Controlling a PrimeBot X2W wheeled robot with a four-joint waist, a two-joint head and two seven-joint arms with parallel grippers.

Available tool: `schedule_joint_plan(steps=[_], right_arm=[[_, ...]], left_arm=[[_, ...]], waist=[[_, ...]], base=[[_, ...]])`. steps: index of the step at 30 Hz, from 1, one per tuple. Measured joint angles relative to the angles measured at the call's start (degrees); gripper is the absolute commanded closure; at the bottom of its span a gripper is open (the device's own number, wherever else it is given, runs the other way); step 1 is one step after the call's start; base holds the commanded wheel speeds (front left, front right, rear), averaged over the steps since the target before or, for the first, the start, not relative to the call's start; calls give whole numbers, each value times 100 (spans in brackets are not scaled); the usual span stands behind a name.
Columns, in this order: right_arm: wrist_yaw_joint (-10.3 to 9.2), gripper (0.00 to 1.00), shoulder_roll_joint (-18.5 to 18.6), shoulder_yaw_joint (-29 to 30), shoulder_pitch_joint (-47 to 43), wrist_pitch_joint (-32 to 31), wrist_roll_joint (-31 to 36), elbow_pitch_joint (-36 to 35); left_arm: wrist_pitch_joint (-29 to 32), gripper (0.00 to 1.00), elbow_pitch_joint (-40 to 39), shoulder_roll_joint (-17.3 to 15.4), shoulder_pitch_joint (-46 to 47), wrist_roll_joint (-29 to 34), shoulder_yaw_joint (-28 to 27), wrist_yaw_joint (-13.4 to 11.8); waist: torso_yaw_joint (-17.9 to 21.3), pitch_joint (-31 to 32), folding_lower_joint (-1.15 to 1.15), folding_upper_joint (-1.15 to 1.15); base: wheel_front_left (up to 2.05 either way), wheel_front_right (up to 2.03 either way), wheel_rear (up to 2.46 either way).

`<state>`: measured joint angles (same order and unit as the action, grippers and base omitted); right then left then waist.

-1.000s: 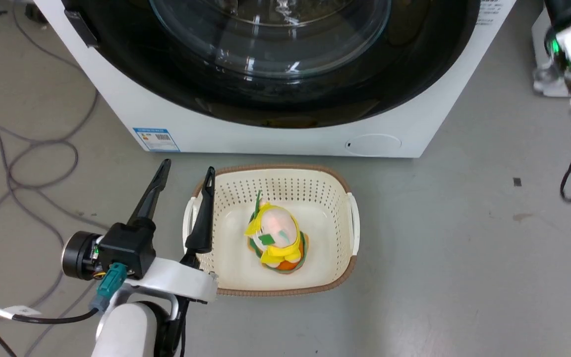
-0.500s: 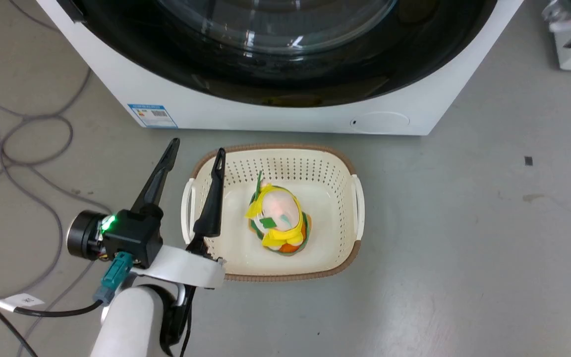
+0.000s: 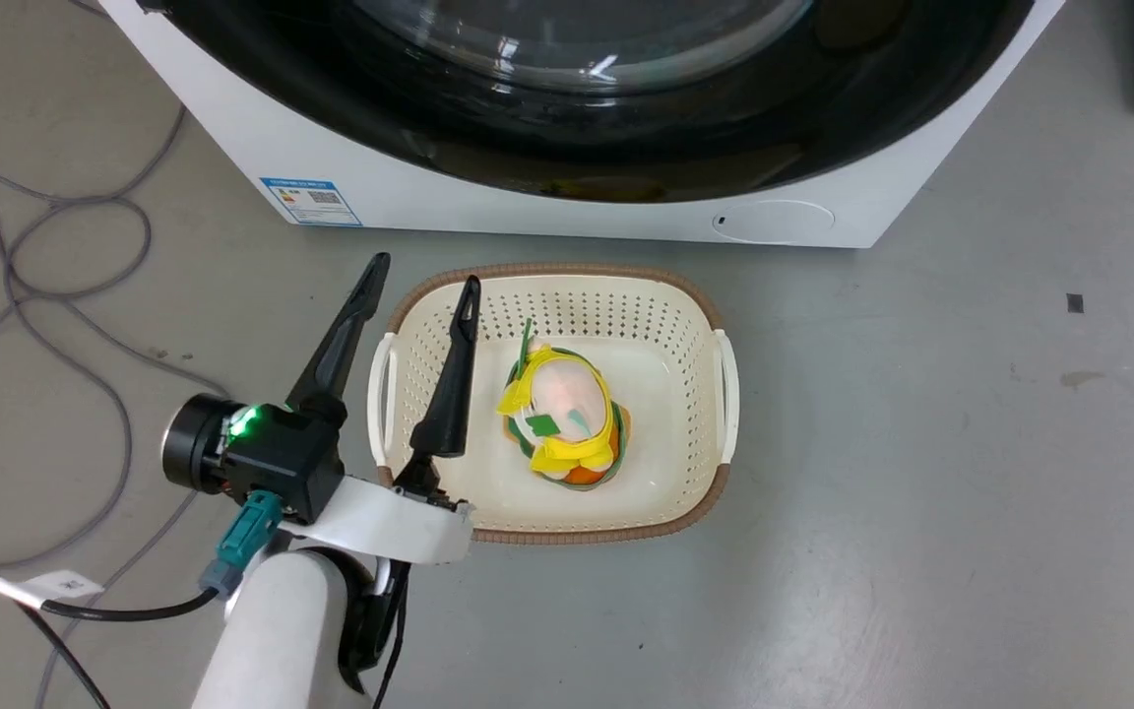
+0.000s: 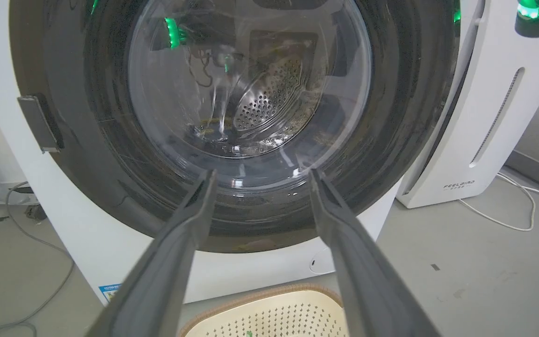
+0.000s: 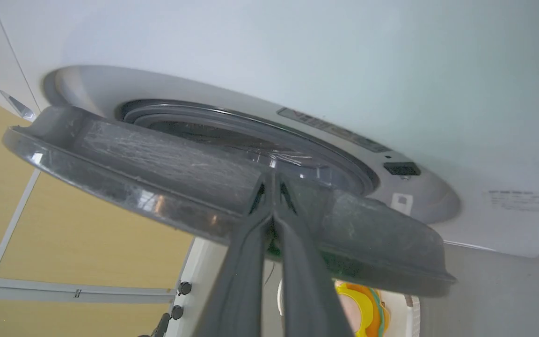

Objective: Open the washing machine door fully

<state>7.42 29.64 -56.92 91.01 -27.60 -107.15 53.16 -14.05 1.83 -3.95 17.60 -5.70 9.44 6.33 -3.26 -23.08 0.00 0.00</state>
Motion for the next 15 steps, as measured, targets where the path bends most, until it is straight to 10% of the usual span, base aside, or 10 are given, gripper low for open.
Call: schedule_joint_plan(steps=[15], right_arm=[[0,100,1017,-502,-577,-135,-1035,-1484]], left_arm=[[-64,0,344,21,5,-7,49,63]], waist=[[-47,287,0,0]], base=[[0,0,0]])
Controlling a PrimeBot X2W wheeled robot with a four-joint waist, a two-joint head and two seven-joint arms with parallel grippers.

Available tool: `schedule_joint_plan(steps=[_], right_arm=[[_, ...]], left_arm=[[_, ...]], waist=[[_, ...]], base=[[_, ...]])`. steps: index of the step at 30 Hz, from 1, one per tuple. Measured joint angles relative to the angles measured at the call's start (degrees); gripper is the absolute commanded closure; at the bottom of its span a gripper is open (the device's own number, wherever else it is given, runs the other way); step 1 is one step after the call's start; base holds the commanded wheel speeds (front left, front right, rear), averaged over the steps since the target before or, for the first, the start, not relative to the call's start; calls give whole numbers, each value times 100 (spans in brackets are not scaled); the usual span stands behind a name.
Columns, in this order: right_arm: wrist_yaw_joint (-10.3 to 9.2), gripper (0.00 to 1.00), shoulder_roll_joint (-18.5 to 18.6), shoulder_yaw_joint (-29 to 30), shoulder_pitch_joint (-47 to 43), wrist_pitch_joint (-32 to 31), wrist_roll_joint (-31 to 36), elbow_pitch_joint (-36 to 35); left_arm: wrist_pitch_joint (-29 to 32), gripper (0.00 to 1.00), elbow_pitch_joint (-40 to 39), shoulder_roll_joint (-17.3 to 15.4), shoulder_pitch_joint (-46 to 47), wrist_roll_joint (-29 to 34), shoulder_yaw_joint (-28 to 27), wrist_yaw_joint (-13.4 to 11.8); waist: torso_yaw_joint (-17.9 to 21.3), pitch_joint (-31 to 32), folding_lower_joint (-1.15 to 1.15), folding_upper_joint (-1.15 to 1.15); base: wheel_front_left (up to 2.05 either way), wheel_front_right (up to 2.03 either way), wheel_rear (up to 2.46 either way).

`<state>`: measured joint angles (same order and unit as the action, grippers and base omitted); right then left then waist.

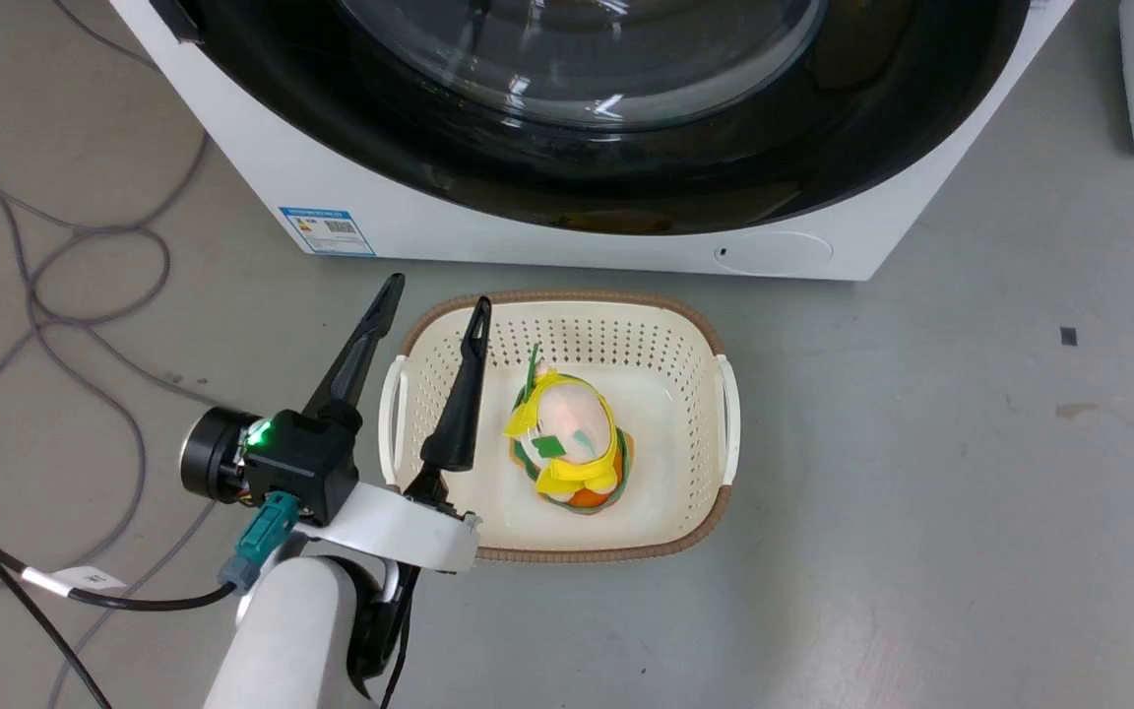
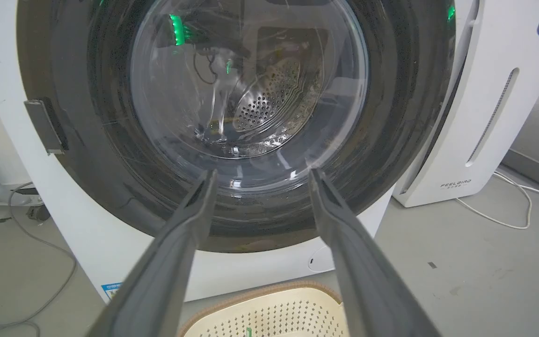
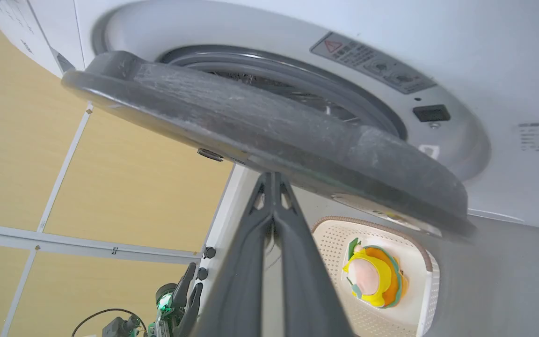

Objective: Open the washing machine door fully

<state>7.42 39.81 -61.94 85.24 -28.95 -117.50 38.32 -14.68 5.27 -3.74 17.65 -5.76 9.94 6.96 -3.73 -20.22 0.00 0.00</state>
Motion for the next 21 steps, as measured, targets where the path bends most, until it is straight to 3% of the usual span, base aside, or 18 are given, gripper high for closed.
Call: schedule_joint_plan(steps=[7,21], right_arm=[[0,100,232,-310,-396,127,-376,-593],[0,100,376,-247,-374,2019,-1430,-552]], left_arm=[[0,0,63,12,-38,5,-1,11],[0,0,56,41,-62,13,14,26]], waist=[[-25,171,0,0],[-27,21,0,0]], base=[[0,0,0],[0,0,0]])
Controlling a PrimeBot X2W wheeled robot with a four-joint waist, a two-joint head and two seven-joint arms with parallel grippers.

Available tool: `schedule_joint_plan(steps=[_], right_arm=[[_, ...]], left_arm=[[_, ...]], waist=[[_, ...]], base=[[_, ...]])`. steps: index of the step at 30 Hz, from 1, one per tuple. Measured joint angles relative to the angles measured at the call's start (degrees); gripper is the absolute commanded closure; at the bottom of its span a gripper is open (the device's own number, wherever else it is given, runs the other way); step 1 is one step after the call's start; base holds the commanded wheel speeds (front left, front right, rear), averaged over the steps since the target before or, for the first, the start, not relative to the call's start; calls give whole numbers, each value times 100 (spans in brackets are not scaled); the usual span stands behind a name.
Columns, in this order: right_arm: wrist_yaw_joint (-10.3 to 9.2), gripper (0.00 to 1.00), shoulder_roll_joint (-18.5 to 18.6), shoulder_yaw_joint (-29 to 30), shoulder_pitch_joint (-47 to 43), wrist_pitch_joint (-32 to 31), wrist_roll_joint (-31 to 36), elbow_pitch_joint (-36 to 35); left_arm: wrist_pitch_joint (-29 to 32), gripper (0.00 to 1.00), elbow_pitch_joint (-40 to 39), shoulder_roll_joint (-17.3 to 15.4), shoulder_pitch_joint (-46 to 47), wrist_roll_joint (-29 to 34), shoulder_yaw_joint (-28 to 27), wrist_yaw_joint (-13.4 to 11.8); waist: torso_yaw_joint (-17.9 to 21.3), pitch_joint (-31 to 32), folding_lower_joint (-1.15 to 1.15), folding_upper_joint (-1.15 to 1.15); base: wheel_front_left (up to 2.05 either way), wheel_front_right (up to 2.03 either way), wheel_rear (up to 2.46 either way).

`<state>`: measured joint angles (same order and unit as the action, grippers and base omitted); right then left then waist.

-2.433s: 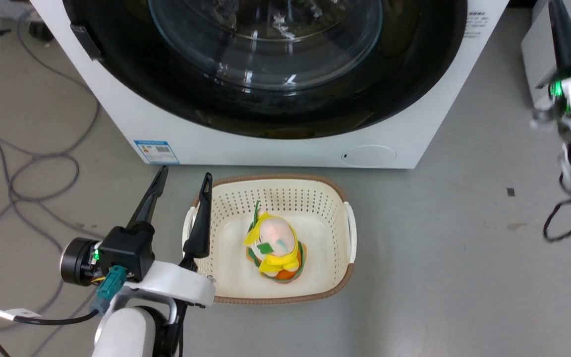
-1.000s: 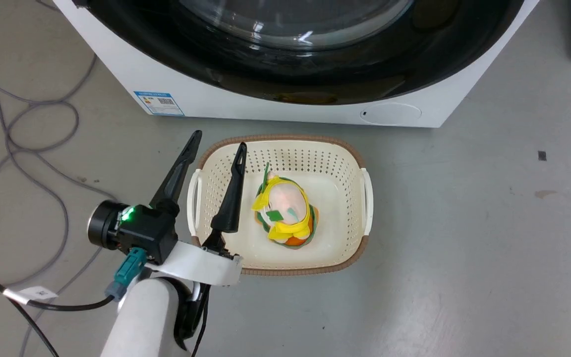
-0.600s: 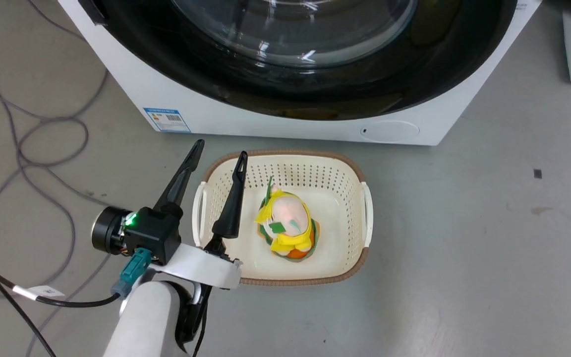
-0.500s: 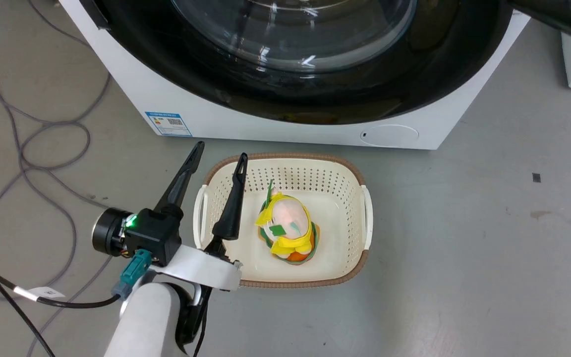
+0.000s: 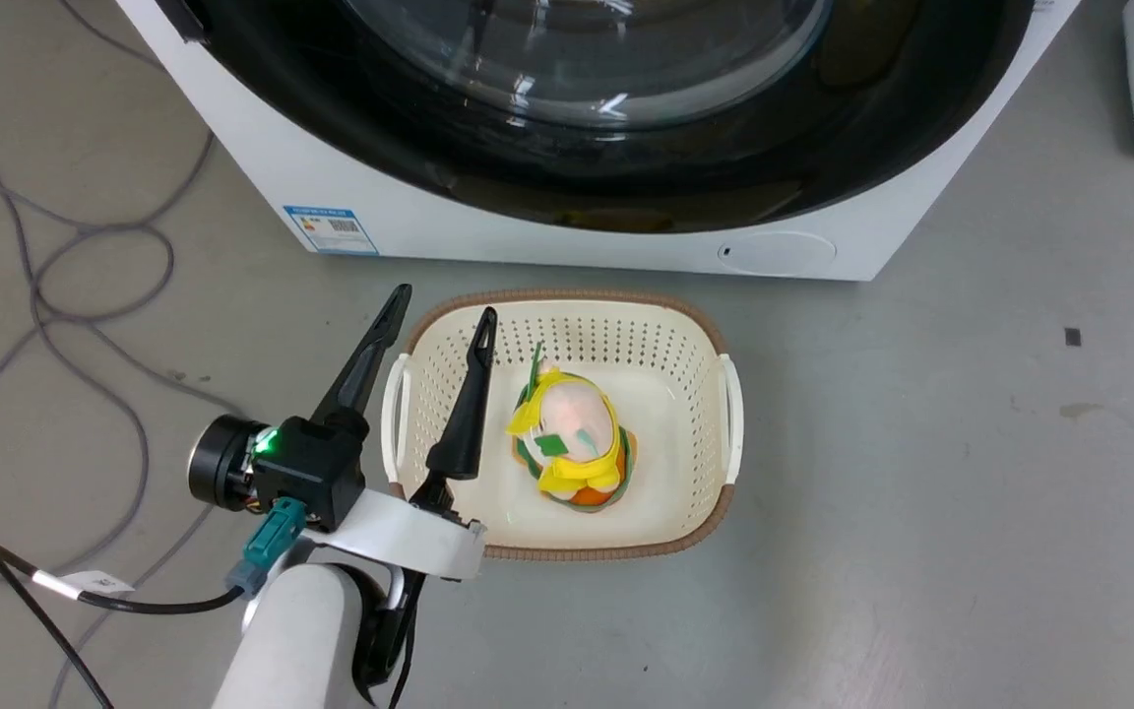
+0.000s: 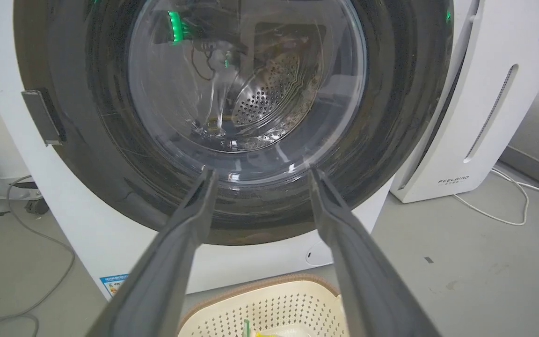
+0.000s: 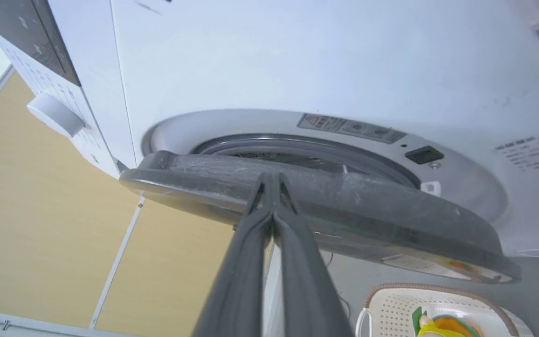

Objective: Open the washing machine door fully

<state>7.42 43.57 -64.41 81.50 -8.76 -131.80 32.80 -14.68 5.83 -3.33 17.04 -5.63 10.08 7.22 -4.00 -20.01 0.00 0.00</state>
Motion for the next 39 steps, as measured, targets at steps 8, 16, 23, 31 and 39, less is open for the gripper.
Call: schedule_joint_plan(steps=[8,16,23,31,39], right_arm=[[0,100,5,-266,233,271,-349,152],[0,100,-121,-770,648,40,-379,447],[0,100,-511,-869,942,-450,-129,1065],[0,100,-1145,-871,1122,-1107,380,2135],[0,100,-1379,-876,1200,-1795,477,2420]], left_arm=[[0,0,-32,8,10,0,8,0],[0,0,-48,15,80,0,8,1],[0,0,-48,26,93,-3,27,1],[0,0,-60,32,153,-22,34,1],[0,0,-68,37,172,-54,36,1]], waist=[[-74,-158,0,0],[-131,-322,0,0],[-170,-388,0,0],[-174,-463,0,0],[-175,-414,0,0]], base=[[0,0,0],[0,0,0],[0,0,0],[0,0,0],[0,0,0]])
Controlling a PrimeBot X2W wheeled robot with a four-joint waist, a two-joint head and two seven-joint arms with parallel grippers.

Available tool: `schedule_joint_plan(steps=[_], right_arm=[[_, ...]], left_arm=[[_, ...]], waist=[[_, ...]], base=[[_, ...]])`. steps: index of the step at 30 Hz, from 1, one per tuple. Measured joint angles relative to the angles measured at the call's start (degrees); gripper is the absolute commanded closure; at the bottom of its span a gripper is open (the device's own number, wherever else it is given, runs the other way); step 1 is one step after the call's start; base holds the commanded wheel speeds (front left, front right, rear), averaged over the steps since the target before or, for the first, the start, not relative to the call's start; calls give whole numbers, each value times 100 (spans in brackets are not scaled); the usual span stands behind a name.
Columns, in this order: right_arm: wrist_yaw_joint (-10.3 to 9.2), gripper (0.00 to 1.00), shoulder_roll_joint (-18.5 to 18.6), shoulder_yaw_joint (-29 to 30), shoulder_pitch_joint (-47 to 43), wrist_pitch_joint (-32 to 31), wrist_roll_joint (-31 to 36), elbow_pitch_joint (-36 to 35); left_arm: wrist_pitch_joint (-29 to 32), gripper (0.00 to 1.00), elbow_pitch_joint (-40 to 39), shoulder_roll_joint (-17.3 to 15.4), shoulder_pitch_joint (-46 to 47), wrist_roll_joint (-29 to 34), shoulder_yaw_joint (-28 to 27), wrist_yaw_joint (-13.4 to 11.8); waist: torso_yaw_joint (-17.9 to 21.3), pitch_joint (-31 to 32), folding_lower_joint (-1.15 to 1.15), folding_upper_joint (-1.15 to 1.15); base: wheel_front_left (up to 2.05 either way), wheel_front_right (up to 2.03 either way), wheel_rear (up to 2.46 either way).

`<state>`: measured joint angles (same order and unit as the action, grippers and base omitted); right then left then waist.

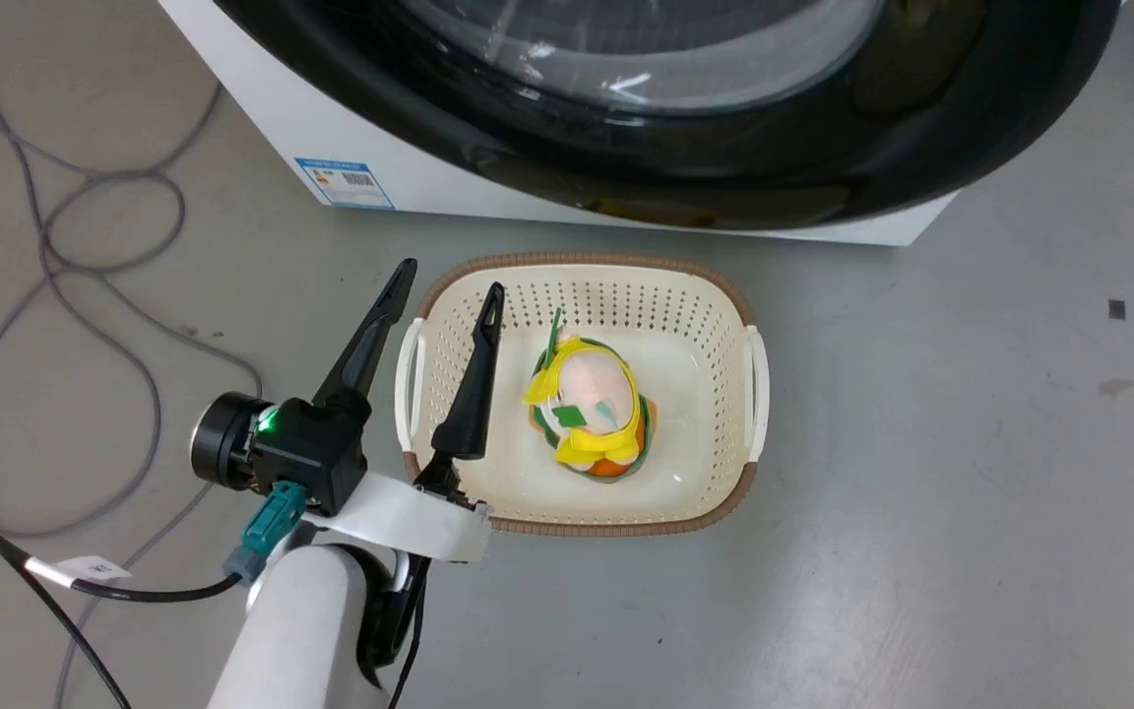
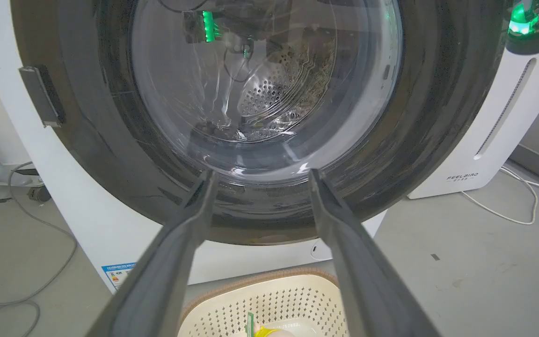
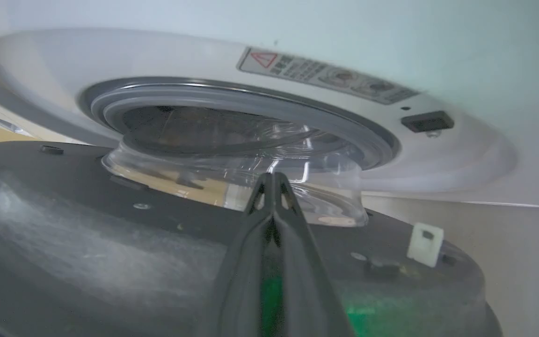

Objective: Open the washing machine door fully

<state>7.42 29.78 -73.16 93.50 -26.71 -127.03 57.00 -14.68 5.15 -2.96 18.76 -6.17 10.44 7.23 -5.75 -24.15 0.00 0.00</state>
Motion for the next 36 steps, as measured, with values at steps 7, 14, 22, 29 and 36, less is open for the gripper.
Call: schedule_joint_plan(steps=[7,14,22,29,36], right_arm=[[0,100,81,1,-138,-527,-102,-154],[0,100,248,1,-721,-873,-476,-657],[0,100,497,-3,-1574,-784,-797,-1483],[0,100,676,-8,-2253,-511,-1035,-2320],[-1,100,742,-8,-2780,-204,-1103,-3165]], left_arm=[[0,0,53,4,-2,3,-10,-1],[0,0,85,9,-68,12,-7,-1],[0,0,181,10,-305,53,-32,-3],[0,0,309,-12,-662,98,-156,-57],[-1,0,405,-82,-1019,99,-296,-123]], waist=[[26,194,0,0],[34,481,0,0],[-32,911,0,0],[-123,1378,1,0],[-230,1776,1,0]], base=[[0,0,0],[0,0,0],[0,0,0],[0,0,0],[0,0,0]])
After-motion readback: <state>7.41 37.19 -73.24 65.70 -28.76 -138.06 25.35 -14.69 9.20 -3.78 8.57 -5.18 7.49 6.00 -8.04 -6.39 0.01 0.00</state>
